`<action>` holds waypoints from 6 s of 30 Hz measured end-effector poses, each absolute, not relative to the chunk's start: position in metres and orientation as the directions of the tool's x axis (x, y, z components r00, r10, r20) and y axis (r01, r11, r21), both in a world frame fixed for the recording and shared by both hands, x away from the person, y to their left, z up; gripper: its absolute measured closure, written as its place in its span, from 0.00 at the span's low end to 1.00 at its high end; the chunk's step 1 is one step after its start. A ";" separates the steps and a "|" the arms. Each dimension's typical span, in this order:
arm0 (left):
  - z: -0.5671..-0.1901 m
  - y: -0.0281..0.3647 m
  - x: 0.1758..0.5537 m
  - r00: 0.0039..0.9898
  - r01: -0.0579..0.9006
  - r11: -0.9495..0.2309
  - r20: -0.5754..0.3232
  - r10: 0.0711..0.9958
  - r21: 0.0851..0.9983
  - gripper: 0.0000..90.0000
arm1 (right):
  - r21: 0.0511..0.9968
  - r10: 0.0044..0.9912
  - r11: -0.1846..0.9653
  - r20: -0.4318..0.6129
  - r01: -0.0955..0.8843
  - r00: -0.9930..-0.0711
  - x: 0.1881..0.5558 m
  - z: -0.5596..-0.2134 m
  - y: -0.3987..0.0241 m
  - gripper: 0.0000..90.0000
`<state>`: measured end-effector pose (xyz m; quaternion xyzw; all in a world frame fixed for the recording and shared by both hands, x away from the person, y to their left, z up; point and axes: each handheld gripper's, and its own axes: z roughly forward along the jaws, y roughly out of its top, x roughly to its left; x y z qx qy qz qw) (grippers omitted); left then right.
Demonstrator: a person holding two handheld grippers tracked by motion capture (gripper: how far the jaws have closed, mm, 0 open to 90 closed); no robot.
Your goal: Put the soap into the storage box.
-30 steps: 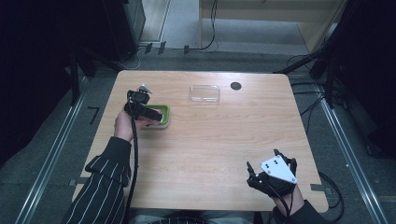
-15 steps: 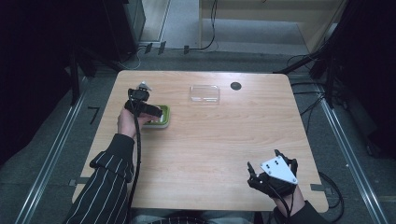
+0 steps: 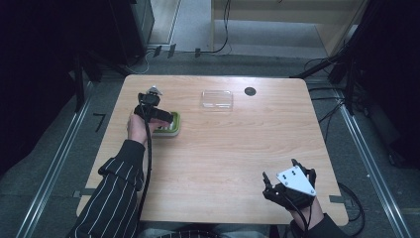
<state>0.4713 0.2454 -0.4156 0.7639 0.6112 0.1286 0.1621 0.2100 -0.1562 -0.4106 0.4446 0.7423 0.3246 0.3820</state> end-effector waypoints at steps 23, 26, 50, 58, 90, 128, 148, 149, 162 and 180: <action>-0.427 0.242 0.479 0.194 0.895 -0.184 0.017 0.981 0.406 0.13 | 0.822 0.908 0.395 -0.282 0.411 -0.309 0.210 -0.411 -0.157 0.15; -0.428 0.240 0.479 0.193 0.896 -0.182 0.014 0.981 0.404 0.13 | 0.822 0.908 0.395 -0.281 0.411 -0.309 0.210 -0.411 -0.157 0.15; -0.438 0.239 0.481 0.180 0.907 -0.176 0.027 0.983 0.384 0.13 | 0.822 0.907 0.398 -0.286 0.408 -0.309 0.210 -0.411 -0.157 0.15; -0.439 0.240 0.481 0.174 0.906 -0.168 0.020 0.985 0.389 0.13 | 0.821 0.907 0.398 -0.287 0.408 -0.309 0.210 -0.411 -0.157 0.15; -0.448 0.244 0.484 0.160 0.920 -0.146 -0.009 0.987 0.363 0.14 | 0.822 0.910 0.393 -0.285 0.412 -0.301 0.210 -0.411 -0.159 0.15; -0.416 0.235 0.461 0.213 0.888 -0.201 0.017 0.977 0.414 0.07 | 0.825 0.913 0.388 -0.283 0.410 -0.294 0.209 -0.410 -0.160 0.15; -0.407 0.242 0.421 0.264 0.887 -0.253 0.025 0.964 0.387 0.03 | 0.827 0.912 0.388 -0.282 0.407 -0.297 0.210 -0.410 -0.159 0.15; -0.407 0.241 0.419 0.266 0.888 -0.255 0.025 0.964 0.382 0.03 | 0.827 0.912 0.389 -0.282 0.407 -0.297 0.209 -0.410 -0.159 0.15; -0.409 0.244 0.393 0.294 0.890 -0.292 0.048 0.955 0.349 0.02 | 0.827 0.912 0.388 -0.283 0.406 -0.297 0.209 -0.410 -0.158 0.15; -0.414 0.251 0.346 0.350 0.883 -0.350 0.058 0.935 0.311 0.02 | 0.829 0.912 0.389 -0.284 0.401 -0.297 0.209 -0.409 -0.158 0.15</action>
